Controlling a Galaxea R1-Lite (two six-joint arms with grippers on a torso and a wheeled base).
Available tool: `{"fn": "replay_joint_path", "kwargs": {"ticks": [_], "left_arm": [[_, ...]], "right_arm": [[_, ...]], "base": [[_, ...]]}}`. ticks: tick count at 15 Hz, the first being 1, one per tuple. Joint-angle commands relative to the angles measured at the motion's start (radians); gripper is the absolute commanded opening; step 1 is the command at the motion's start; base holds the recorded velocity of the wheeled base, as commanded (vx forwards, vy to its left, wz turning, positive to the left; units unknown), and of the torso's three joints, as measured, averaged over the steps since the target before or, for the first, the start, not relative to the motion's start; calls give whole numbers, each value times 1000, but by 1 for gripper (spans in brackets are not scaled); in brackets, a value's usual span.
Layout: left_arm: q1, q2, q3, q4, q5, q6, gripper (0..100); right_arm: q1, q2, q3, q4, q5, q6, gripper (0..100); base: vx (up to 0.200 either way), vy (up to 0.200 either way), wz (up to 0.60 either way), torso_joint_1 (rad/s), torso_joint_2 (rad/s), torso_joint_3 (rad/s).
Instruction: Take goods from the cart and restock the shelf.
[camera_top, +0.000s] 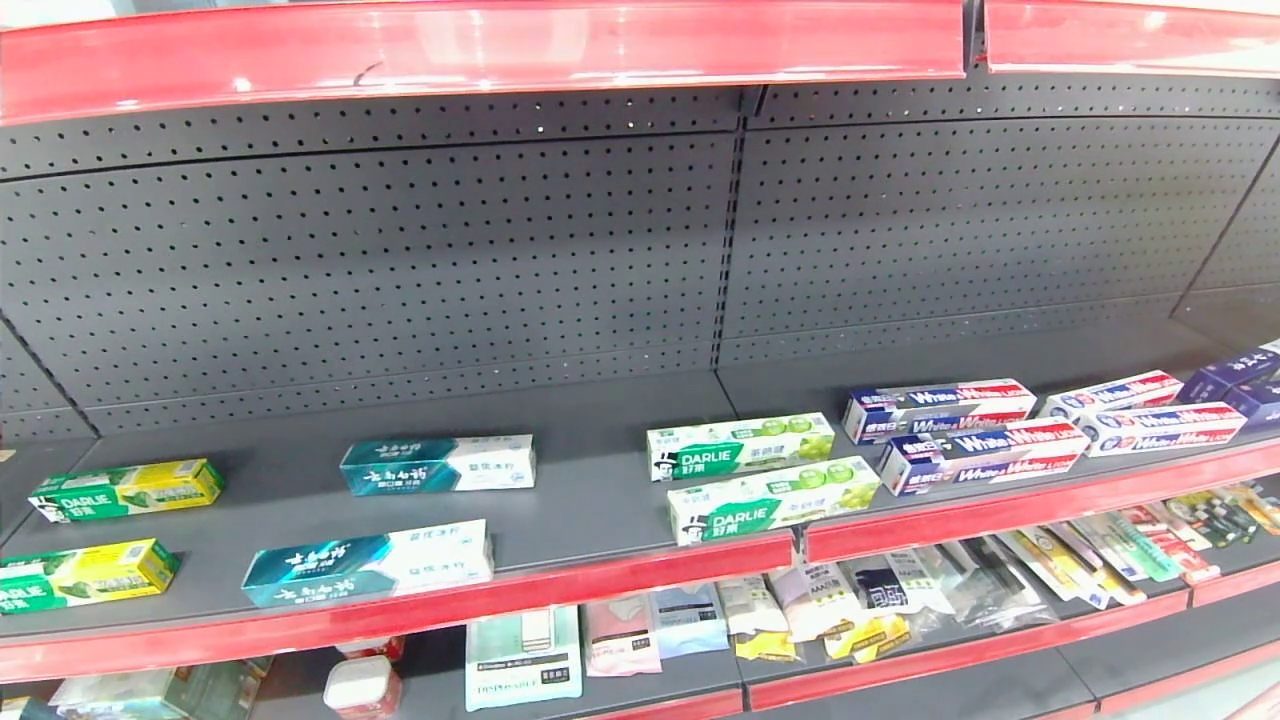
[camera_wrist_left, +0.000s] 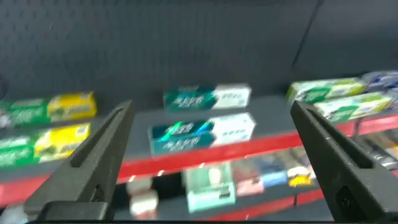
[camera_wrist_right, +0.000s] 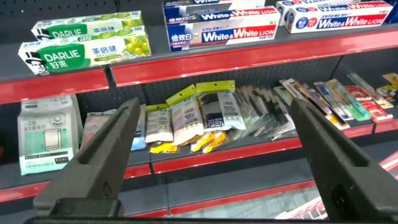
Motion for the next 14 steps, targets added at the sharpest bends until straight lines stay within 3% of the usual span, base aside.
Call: {"fn": "replay_joint_path", "kwargs": {"ticks": [1, 2, 3, 7, 11, 14], "left_arm": [[41, 207, -57, 77, 186, 1, 100], [67, 273, -59, 79, 274, 1, 100], [76, 322, -63, 76, 289, 1, 100], [105, 555, -68, 60, 278, -8, 100], [161, 807, -94, -90, 231, -8, 100], [276, 974, -163, -155, 195, -12, 100]], "right_arm": [[0, 3, 0, 0, 0, 0, 100], [0, 3, 0, 0, 0, 0, 100], [0, 3, 0, 0, 0, 0, 100], [0, 3, 0, 0, 0, 0, 100], [0, 3, 0, 0, 0, 0, 100], [0, 3, 0, 0, 0, 0, 100]], "base": [[0, 0, 0, 0, 0, 0], [0, 0, 0, 0, 0, 0], [0, 0, 0, 0, 0, 0], [0, 0, 0, 0, 0, 0], [0, 0, 0, 0, 0, 0], [0, 0, 0, 0, 0, 0]]}}
